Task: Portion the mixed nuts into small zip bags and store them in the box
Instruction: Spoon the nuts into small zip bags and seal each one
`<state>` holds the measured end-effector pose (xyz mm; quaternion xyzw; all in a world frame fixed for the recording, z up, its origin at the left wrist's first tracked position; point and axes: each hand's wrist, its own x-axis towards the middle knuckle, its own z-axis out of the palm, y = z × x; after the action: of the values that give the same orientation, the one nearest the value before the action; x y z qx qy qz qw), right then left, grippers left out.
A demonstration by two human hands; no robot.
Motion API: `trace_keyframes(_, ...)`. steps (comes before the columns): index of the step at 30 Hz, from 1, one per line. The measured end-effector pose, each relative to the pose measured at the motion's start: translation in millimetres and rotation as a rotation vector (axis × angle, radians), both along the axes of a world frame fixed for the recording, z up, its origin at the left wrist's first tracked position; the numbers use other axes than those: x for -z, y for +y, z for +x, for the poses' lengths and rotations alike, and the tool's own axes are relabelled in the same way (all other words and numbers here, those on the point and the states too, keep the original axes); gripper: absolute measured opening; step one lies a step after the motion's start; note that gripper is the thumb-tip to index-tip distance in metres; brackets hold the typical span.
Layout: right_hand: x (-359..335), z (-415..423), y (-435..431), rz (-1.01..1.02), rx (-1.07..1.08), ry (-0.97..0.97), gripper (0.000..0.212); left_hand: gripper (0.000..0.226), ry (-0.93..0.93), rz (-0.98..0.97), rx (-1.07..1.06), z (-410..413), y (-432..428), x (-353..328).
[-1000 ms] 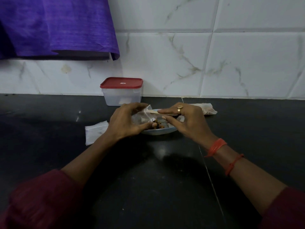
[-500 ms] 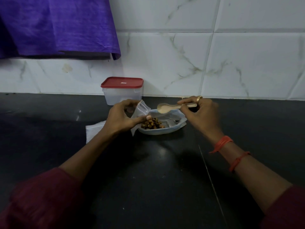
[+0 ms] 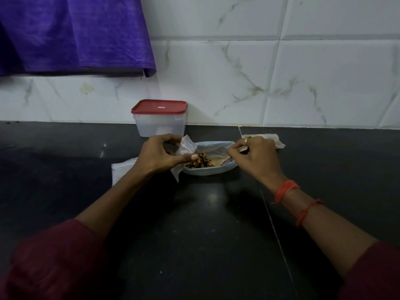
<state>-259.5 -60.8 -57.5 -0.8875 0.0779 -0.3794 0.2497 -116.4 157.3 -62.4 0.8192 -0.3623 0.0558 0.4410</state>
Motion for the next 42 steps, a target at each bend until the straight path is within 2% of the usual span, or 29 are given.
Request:
trace_keyframes(3,4,1,3,0.124,0.007,0.069,0.012,0.074,-0.001,0.016,0.001,2,1,0)
trace_keyframes(6,7,0,8,0.263,-0.043,0.158,0.024,0.074,-0.005,0.018,0.007,1,1,-1)
trace_keyframes(9,6,0,10,0.345,-0.033,0.162,0.029,0.07,-0.021,0.006,0.005,-1,0,-2)
trace_keyframes(16,6,4,3,0.543,0.054,0.154,0.02,0.066,-0.063,-0.01,0.013,-3,1,-1)
trace_keyframes(23,9,4,1,0.774,0.006,0.188,0.018,0.079,-0.077,0.001,0.038,-5,0,0)
trace_keyframes(31,4,6,-3,0.879,0.0,0.093,0.018,0.087,-0.101,0.046,0.034,-5,1,0)
trace_keyframes(35,2,6,-3,0.897,-0.039,0.035,0.019,0.087,-0.192,0.107,0.015,-9,2,1)
trace_keyframes(42,-4,2,12,0.774,-0.154,0.001,0.022,0.094,-0.257,0.146,0.002,-11,1,3)
